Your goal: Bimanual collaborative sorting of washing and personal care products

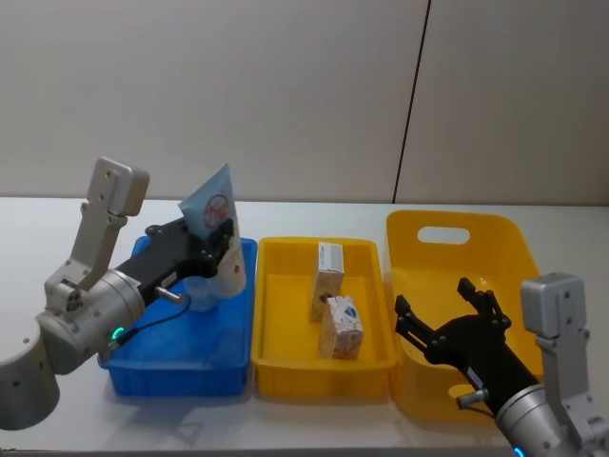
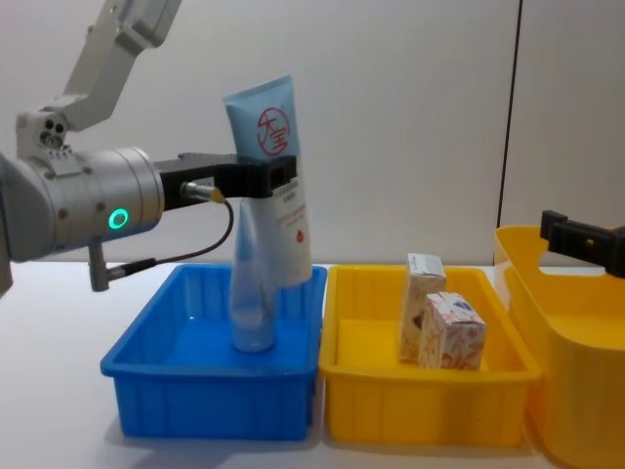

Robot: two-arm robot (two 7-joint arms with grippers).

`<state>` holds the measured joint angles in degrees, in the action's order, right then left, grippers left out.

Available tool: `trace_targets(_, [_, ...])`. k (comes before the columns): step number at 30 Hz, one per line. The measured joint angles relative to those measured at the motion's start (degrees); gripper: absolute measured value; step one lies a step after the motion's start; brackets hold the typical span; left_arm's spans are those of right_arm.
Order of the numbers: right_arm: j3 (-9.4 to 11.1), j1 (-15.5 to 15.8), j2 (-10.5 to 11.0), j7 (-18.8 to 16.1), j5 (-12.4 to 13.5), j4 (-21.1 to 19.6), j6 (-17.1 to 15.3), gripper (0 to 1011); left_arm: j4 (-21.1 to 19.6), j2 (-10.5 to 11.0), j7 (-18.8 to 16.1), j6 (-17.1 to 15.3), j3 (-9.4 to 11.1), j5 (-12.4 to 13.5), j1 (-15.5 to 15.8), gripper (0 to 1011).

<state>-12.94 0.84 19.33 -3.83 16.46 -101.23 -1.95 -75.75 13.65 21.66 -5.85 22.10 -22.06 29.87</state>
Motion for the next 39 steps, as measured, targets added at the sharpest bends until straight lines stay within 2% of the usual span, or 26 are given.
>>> trace_targets(3, [0.0, 0.0, 0.0, 0.0, 0.0, 0.0, 0.0, 1003, 0.34, 0.06, 1.46, 0.28, 0.25, -0.56, 0.39, 260])
trace_targets(21, [-0.05, -0.02, 0.06, -0.63, 0.19, -0.51, -0.41, 1003, 5.18, -0.52, 16.0, 3.94, 2.77, -6.34, 4.52, 260])
trace_targets(31, [-0.85, -0.69, 0.94, -3.87, 1.11, -2.01, -2.13, 1003, 6.55, -0.86, 19.66, 4.99, 3.5, -7.91, 5.6, 260])
trace_targets(39, [-2.62, -2.46, 2.61, -7.78, 0.85, -2.91, -3.86, 1003, 7.15, -1.03, 21.28, 5.45, 3.8, -8.6, 6.08, 260])
